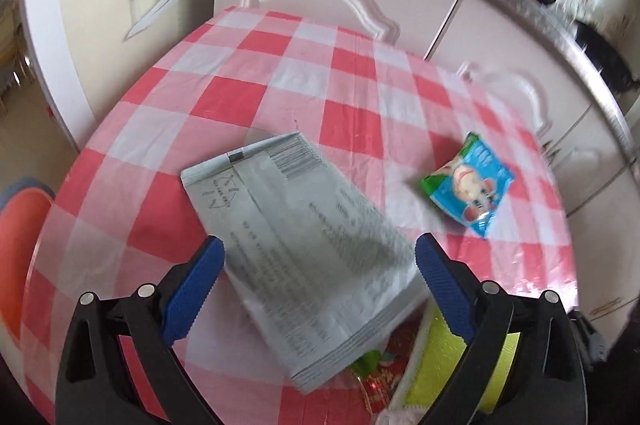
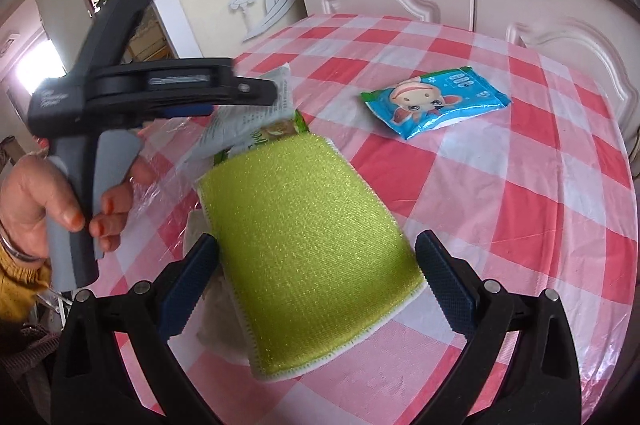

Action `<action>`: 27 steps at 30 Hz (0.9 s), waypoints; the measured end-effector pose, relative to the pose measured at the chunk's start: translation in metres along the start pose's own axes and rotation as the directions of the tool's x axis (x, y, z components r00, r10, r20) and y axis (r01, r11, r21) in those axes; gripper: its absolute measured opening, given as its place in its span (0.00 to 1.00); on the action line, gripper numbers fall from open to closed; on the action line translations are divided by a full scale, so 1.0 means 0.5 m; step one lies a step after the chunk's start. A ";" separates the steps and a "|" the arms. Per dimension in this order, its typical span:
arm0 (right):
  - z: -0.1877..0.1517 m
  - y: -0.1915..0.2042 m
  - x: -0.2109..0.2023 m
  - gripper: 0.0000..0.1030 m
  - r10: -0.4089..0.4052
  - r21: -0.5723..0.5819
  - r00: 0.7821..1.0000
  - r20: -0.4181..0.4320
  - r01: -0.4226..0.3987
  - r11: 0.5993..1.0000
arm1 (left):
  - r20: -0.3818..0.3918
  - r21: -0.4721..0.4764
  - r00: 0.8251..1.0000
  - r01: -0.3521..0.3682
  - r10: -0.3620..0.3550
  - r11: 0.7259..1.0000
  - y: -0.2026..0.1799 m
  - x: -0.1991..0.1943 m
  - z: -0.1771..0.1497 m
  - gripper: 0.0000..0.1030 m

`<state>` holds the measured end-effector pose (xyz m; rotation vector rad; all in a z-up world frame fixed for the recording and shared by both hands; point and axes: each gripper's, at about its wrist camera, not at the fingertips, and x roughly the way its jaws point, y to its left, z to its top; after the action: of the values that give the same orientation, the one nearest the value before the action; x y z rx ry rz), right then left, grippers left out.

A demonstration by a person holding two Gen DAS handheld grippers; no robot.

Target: Collect trash

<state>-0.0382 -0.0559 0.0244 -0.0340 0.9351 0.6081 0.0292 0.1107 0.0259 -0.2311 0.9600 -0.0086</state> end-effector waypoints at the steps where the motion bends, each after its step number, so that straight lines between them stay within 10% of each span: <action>1: -0.002 0.001 0.001 0.96 0.005 -0.002 1.000 -0.007 -0.005 1.000 | -0.003 0.011 1.000 -0.024 0.024 1.000 -0.005 0.004 0.002 0.93; 17: -0.004 -0.001 0.007 0.96 -0.013 -0.001 1.000 0.022 0.013 1.000 | -0.012 0.123 0.984 -0.176 0.178 0.977 -0.052 0.054 0.015 0.91; 27: -0.011 0.000 0.006 0.95 0.006 0.004 0.999 0.033 -0.006 1.000 | 0.009 0.128 0.993 -0.119 0.119 0.985 -0.038 0.023 0.014 0.55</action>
<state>-0.0408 -0.0561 0.0190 -0.0176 0.9052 0.6109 0.0432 0.0923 0.0243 -0.0552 0.9665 0.0397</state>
